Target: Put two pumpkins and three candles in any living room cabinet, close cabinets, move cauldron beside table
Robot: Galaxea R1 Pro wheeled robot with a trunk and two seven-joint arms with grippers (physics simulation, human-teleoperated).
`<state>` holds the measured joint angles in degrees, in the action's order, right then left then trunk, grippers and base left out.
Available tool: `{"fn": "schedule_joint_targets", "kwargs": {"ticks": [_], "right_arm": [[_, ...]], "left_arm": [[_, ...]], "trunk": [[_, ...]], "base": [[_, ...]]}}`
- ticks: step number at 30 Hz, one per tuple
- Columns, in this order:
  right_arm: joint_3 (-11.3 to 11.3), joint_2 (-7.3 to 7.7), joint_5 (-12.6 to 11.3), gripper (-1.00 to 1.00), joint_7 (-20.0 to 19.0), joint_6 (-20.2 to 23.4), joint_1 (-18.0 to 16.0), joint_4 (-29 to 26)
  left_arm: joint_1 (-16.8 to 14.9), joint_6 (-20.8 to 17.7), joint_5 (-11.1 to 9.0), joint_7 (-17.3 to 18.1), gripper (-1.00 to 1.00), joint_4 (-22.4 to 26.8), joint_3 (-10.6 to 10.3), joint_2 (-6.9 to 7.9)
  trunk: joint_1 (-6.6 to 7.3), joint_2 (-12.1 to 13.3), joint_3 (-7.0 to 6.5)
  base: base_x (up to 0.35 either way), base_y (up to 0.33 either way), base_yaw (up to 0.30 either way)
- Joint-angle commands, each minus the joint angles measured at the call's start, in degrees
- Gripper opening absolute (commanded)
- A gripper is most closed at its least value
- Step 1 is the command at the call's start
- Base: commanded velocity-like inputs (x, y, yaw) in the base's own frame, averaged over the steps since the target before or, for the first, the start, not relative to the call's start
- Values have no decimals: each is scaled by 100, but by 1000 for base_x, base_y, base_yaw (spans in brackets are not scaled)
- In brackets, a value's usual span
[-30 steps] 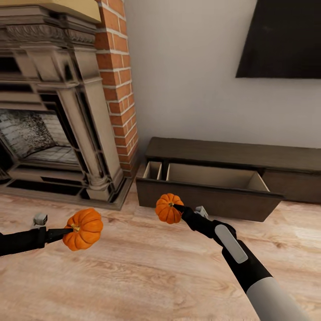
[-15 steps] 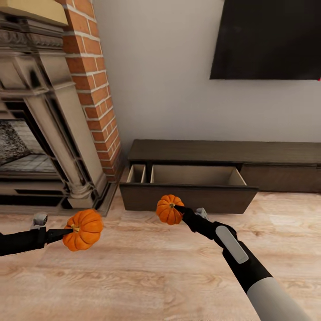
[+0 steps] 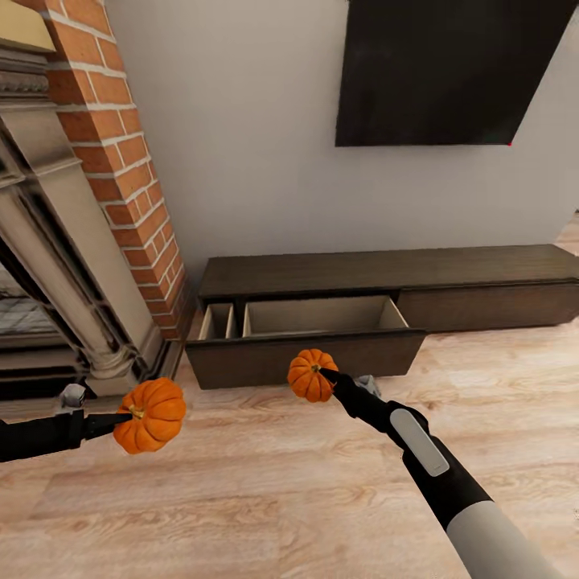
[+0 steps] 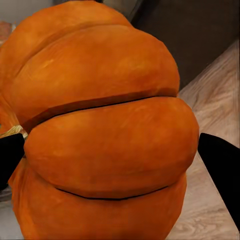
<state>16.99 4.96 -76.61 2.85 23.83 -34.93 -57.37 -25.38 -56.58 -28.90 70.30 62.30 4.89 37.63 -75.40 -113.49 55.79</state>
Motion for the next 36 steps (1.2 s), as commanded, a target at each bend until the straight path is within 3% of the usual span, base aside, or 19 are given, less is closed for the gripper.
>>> {"fn": "schedule_joint_targets", "kwargs": {"ticks": [1, 7, 25, 27, 30, 31, 34, 36], "right_arm": [[14, 4, -73, -100, 30, -11, -5, -5], [15, -3, -90, -100, 45, -38, -5, -9], [8, 4, -89, -100, 79, -37, -5, -4], [8, 4, -85, -100, 91, -41, -5, 0], [6, -2, -83, -100, 103, -45, -5, 29], [6, 0, -83, -100, 104, -45, -5, 33], [6, 2, -82, -100, 109, -54, -5, 68], [6, 3, -82, -100, 110, -58, -5, 97]], "left_arm": [[-1, -55, -48, 2, -100, 3, 3, 4], [1, -55, -45, 1, -100, 4, -5, 3], [1, -45, -35, -138, -100, -36, -14, -1], [-1, -46, -45, -457, -100, -66, -10, -3], [-1, -46, -77, -1604, -100, -76, 4, -44], [-2, -46, -81, -1784, -100, -68, 8, -56], [-5, -37, -117, -2775, -100, -23, 17, -185], [-11, -30, -93, -3168, -100, -11, 14, -324]], "trunk": [[23, 39, -11], [155, 280, -104], [551, 1002, -426], [595, 1082, -462], [660, 1202, -515], [682, 1242, -533], [748, 1363, -587], [792, 1443, -623]], "base": [[0, 0, -259], [0, 0, -204], [0, 0, -6], [0, 0, 0], [0, 0, 0], [0, 0, 0], [0, 0, 0], [0, 0, 0]]}}
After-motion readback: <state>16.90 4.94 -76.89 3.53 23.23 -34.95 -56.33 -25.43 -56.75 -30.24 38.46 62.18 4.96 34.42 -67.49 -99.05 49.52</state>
